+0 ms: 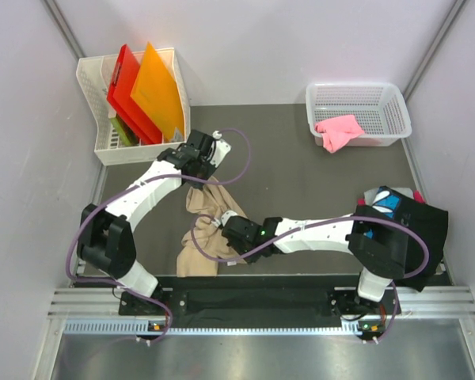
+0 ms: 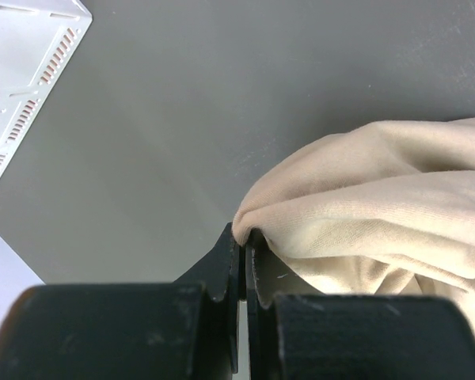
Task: Fold and stack the t-shirts
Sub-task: Flatten out the tshirt
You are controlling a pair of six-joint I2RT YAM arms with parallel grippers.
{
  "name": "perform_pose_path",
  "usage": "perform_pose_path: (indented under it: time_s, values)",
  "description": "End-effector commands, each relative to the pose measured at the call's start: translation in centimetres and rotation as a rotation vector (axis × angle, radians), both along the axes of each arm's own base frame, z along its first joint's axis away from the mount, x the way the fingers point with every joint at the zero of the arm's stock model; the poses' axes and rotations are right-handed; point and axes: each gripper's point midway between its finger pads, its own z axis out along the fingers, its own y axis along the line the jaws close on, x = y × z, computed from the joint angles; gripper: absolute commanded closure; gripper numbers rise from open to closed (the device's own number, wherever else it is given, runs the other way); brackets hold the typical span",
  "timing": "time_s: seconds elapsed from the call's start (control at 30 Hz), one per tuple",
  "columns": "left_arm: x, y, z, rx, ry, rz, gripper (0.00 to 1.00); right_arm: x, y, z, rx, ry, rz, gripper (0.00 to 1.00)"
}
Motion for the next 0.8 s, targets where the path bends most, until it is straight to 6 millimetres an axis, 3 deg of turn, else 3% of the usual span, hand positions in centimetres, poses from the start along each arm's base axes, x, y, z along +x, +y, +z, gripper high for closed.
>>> perform_pose_path:
  time_s: [0.0, 0.1, 0.13, 0.2, 0.23, 0.3, 0.33, 0.37, 0.47, 0.7, 0.77]
  values:
    - [-0.3, 0.4, 2.1, -0.013, -0.054, -0.017, 1.0, 2.5, 2.3, 4.9, 0.112, -0.089, -0.031, 1.0]
    - [-0.2, 1.1, 3.6, 0.017, -0.09, -0.036, 1.0, 4.0, 1.5, 8.4, 0.126, -0.149, -0.062, 1.0]
    - [0.3, 1.3, 5.0, 0.028, -0.126, -0.043, 1.0, 4.6, 1.2, 9.5, 0.133, -0.17, -0.077, 1.0]
    - [0.7, 2.1, 8.0, 0.063, -0.21, -0.077, 1.0, 6.0, 0.4, 13.7, 0.188, -0.231, -0.124, 1.0]
    - [1.1, 2.5, 10.2, 0.07, -0.27, -0.082, 1.0, 6.3, -0.6, 14.9, 0.181, -0.244, -0.143, 1.0]
    - [0.9, 3.5, 14.3, 0.105, -0.378, -0.113, 1.0, 7.2, -1.9, 19.5, 0.251, -0.315, -0.193, 1.0]
    - [0.7, 3.8, 16.3, 0.109, -0.425, -0.12, 1.0, 7.2, -3.0, 20.5, 0.242, -0.327, -0.211, 1.0]
    - [-0.3, 4.5, 18.6, 0.12, -0.486, -0.142, 1.0, 7.4, -3.9, 23.2, 0.292, -0.368, -0.246, 1.0]
    - [-3.3, 5.6, 22.6, 0.112, -0.57, -0.181, 1.0, 6.6, -6.6, 26.7, 0.343, -0.392, -0.297, 1.0]
    - [-11.3, 8.3, 27.3, 0.103, -0.641, -0.276, 1.0, 3.9, -11.6, 31.0, 0.445, -0.383, -0.388, 1.0]
    - [-13.2, 9.1, 27.6, 0.106, -0.631, -0.287, 1.0, 3.3, -12.7, 32.6, 0.486, -0.389, -0.411, 1.0]
